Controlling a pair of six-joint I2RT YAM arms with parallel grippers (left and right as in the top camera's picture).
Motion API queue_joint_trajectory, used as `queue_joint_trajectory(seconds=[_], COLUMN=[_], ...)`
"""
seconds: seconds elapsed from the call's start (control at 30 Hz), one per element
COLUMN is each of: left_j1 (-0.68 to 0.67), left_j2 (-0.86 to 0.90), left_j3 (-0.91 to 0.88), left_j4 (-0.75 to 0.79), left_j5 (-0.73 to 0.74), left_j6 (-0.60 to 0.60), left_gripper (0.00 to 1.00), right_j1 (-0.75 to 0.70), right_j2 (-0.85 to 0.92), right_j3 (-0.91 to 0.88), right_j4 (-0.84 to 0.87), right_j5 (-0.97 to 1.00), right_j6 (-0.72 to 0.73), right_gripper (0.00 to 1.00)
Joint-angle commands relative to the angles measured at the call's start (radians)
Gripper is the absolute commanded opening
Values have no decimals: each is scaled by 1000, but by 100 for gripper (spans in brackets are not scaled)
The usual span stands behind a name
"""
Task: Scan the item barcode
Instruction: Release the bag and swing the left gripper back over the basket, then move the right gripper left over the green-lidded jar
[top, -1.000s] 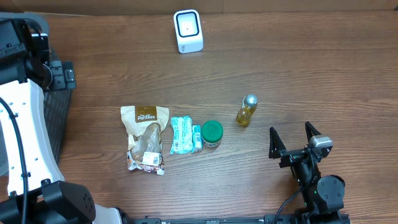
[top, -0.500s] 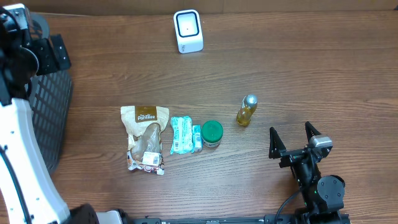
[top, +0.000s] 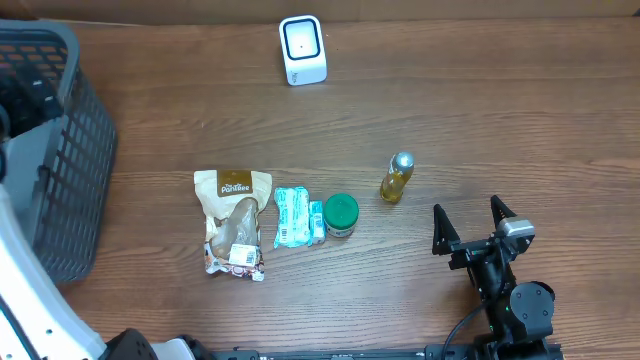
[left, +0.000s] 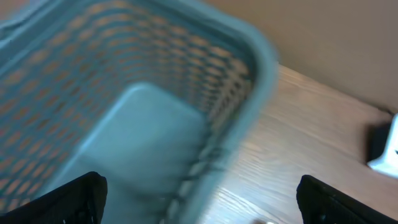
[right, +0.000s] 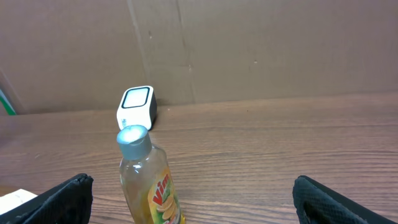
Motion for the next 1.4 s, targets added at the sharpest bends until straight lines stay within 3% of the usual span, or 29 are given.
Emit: queue_joint_trajectory(seconds=[0.0, 1.37], left_j1=[80, 110], left_j2=[6, 12], left_j3=[-11, -28], left_j4=[2, -3], left_j5=[70, 82], left_j6=[-39, -62], left_gripper=[100, 100], right_j1=[2, 2], right_j2=[-10, -10], right_j3=[-10, -10], right_j4=[2, 2], right_j5=[-5, -4], right_j6=[0, 0], right_gripper=[100, 100])
